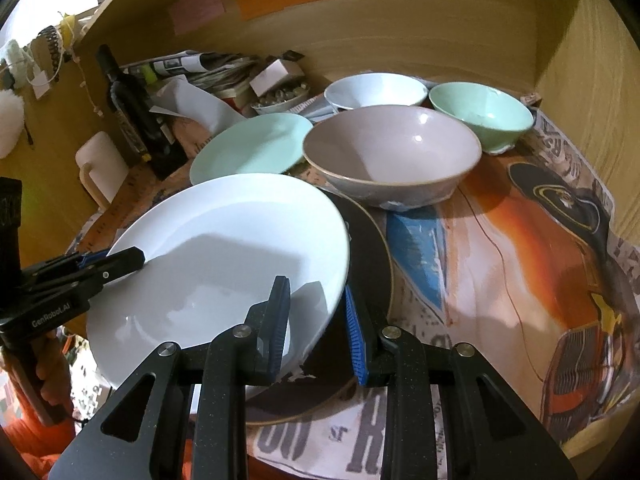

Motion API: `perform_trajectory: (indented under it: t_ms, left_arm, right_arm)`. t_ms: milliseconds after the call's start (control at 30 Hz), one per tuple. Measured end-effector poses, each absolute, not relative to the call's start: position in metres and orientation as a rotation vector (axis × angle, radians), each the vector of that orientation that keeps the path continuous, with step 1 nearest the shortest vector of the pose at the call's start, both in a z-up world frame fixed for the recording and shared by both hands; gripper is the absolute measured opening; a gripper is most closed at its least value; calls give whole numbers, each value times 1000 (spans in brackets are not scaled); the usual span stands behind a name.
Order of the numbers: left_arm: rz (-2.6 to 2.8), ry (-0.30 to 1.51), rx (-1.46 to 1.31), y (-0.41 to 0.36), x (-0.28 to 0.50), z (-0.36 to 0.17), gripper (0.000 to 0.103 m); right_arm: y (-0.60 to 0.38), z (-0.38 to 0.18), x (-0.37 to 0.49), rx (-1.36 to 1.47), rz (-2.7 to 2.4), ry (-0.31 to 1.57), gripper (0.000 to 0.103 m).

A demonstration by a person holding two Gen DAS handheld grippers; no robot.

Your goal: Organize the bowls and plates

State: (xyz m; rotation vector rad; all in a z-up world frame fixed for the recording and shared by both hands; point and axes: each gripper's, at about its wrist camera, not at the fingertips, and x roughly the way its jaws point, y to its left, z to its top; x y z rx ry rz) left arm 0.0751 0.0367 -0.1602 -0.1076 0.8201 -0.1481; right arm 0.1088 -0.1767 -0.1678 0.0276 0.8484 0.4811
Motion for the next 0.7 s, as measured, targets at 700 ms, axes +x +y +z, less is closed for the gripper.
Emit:
perform_trajectory:
  t_ms: [700]
  left_arm:
    - [-187,898,-72,27,94,-182,31]
  right_arm:
    - [-186,-179,116,58,472,891,25]
